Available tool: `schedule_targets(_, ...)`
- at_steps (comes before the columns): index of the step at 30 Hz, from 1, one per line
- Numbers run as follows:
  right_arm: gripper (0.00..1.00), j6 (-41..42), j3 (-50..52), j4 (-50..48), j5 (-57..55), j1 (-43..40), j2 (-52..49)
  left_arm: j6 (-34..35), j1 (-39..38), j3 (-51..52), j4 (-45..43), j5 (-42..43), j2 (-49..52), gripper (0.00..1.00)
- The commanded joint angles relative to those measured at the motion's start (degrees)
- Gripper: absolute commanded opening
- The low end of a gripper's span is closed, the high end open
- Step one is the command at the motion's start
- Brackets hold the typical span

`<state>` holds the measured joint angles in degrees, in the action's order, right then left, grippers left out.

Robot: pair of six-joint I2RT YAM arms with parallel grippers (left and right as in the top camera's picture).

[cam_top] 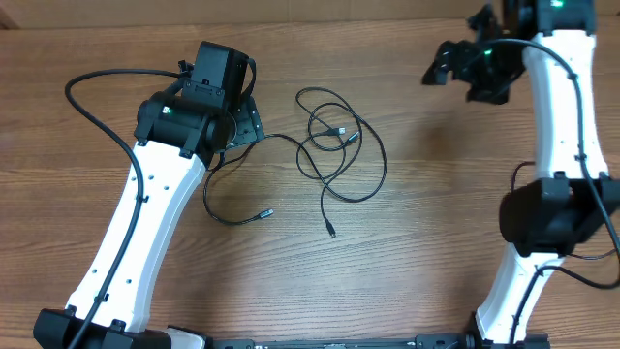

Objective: Untangle cables

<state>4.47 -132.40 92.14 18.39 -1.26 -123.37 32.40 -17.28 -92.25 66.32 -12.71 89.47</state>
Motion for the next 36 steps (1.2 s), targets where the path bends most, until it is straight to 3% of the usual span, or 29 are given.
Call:
schedule_targets(1, 0.9, -0.33, 0.11, 1.36, -1.73, 2.23, -1.75, -0.76, -0.33, -0.46, 0.13, -1.44, -0.66, 0.81)
schedule_targets(14, 0.81, 8.37, 15.43, -0.83, -8.33, 8.44, -2.29, -0.7, 1.57, -0.44, 7.37, -4.22, -0.66, 0.84)
schedule_targets(18, 0.72, 11.08, 21.42, -5.14, -8.5, 10.19, -2.29, -0.72, 2.54, -0.44, 8.87, -4.22, -0.66, 0.85)
schedule_targets(29, 0.68, 13.57, 34.51, -20.39, -10.16, 15.17, -2.29, -0.72, 2.6, -0.44, 8.68, -4.22, -0.66, 0.85)
schedule_targets(33, 0.58, 14.64, 36.04, -23.34, -13.55, 16.72, -2.32, -0.72, 2.6, -0.44, 8.66, -4.22, -0.66, 0.85)
schedule_targets(36, 0.55, 17.51, 37.51, -24.79, -17.16, 17.46, -2.34, -0.72, 2.6, -0.44, 8.68, -4.22, -0.66, 0.85)
